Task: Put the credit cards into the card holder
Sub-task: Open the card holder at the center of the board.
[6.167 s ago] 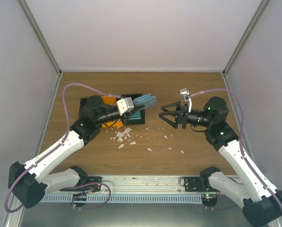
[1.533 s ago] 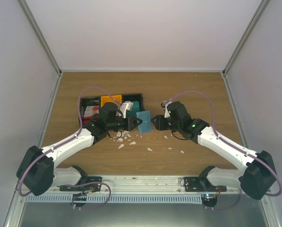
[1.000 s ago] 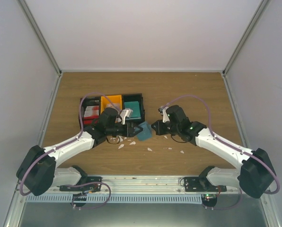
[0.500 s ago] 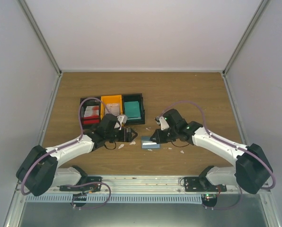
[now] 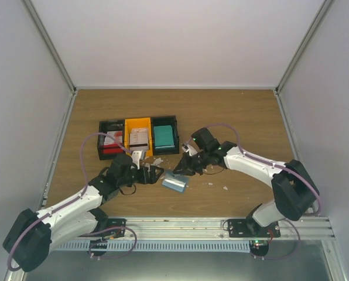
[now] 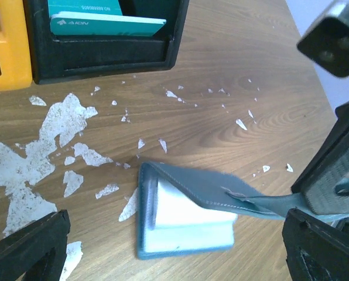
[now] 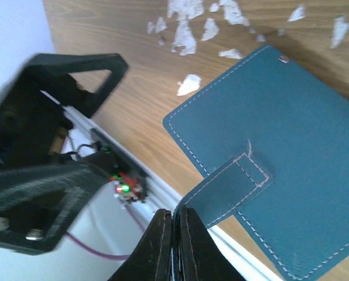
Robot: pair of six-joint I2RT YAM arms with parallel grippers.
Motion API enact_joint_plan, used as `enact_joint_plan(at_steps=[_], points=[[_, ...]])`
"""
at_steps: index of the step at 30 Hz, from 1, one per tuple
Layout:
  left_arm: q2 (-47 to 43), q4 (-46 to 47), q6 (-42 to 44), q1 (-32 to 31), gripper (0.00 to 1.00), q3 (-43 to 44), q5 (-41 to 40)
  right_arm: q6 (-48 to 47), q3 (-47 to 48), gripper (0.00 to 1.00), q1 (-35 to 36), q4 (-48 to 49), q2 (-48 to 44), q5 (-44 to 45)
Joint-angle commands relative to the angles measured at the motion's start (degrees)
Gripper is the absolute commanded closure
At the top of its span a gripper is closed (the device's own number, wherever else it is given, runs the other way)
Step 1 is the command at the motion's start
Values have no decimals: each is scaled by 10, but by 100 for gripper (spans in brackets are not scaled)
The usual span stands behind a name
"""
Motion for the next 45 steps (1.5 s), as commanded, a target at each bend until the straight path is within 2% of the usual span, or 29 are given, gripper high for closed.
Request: enact_joint_plan(at_steps=[1,4,8,14,20,28,33,38,42,45], points=[[-8,63,3,2,1,-15,17,113,45,100,2,5,24,-71],[9,64,9,2,4,-2,27,176,46,100,1,3,34,-74],[42,76,5,2,14,12,54,206,42,100,-13,-11,43,-44],[92,105,-33,2,30,3,99,135,19,100,-42,-66,58,36],[120,153,-84,2,39,-13,148,70,-39,100,-66,-50,28,106],[203,198,-106,-1,58,7,194,-13,-51,100,-71,-39,24,154],[239,155,-97,-7,62,26,180,-47,-66,99,-71,-30,16,201],[233,86,-89,-10,64,33,142,-71,-89,99,-67,-24,12,248],[196,48,-106,-15,56,27,134,-69,-106,99,-56,-15,7,270],[179,59,-121,-19,55,13,146,-64,-117,98,-44,1,-4,265]])
